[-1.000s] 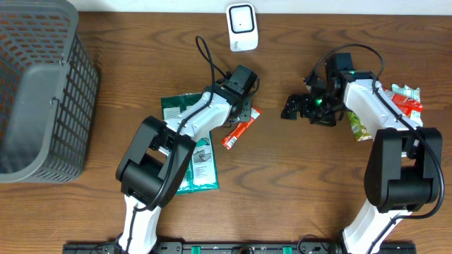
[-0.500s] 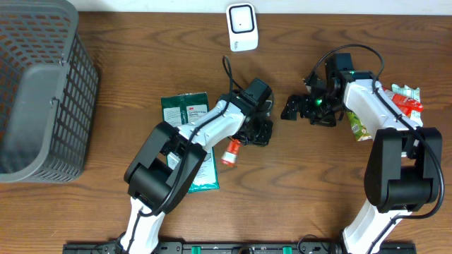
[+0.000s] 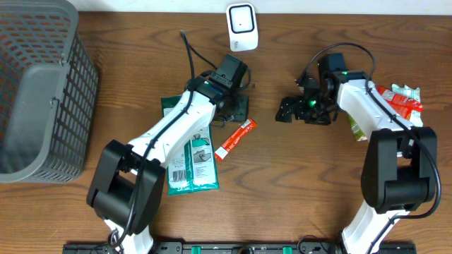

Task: Scan the item barcode
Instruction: 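Move the left gripper to the red snack stick beside the gloves pack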

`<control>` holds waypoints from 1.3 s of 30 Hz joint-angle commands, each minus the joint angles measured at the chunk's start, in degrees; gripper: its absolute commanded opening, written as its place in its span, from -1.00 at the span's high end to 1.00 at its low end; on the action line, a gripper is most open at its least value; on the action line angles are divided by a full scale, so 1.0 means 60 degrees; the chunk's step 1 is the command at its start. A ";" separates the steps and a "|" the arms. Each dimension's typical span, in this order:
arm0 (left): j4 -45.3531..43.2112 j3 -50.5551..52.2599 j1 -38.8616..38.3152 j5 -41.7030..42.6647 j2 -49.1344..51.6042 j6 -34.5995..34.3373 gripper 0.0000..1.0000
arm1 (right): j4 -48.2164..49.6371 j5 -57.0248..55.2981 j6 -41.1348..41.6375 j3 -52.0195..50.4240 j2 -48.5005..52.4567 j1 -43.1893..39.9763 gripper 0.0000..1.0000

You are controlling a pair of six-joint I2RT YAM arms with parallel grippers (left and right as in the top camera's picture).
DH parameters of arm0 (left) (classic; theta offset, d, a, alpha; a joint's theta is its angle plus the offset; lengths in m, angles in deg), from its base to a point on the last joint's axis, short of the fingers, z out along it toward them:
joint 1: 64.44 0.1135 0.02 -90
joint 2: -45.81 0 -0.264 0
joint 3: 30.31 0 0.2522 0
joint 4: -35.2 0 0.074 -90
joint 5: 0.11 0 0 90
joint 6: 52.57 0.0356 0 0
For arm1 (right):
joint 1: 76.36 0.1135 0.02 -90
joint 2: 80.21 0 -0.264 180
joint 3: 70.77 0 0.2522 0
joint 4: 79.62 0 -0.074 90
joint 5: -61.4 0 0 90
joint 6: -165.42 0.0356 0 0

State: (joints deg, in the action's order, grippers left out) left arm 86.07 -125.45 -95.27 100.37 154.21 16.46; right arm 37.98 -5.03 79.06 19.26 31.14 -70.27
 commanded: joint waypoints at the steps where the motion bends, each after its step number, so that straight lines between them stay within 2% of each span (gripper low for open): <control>1: 0.0328 0.0131 0.0000 -0.1366 0.0521 0.0018 0.56 | 0.0055 0.0047 -0.0157 -0.0055 -0.0219 0.0248 -0.99; 9: 0.0903 0.0251 -0.0029 -0.1202 0.1402 -0.0138 0.56 | 0.0106 0.0047 0.0455 -0.0055 -0.0219 0.0342 -0.99; 18: 0.0984 0.0251 -0.0066 0.1337 0.1439 -0.0131 0.55 | 0.0146 0.0055 0.0459 -0.0055 -0.0219 0.0342 -0.99; 21: 0.0965 0.0251 -0.0109 0.1803 0.1439 -0.0135 0.55 | 0.0146 0.0055 0.0459 -0.0055 -0.0219 0.0342 -0.98; 27: 0.0831 0.0251 -0.0226 0.1818 0.1439 -0.0124 0.54 | 0.0146 0.0055 0.0459 -0.0055 -0.0219 0.0342 -0.99; 33: 0.0484 0.0044 0.0033 0.0703 0.1435 -0.0120 0.57 | 0.0149 0.0055 0.0459 -0.0055 -0.0219 0.0342 -0.98; 39: 0.0492 -0.0047 0.0284 0.0696 0.1435 0.0175 0.57 | 0.0182 0.0051 0.0455 -0.0055 -0.0219 0.0342 -0.98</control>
State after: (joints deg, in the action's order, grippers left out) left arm 88.97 -124.45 -94.42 106.16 162.72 16.31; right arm 38.78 -5.03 81.27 19.24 31.14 -68.61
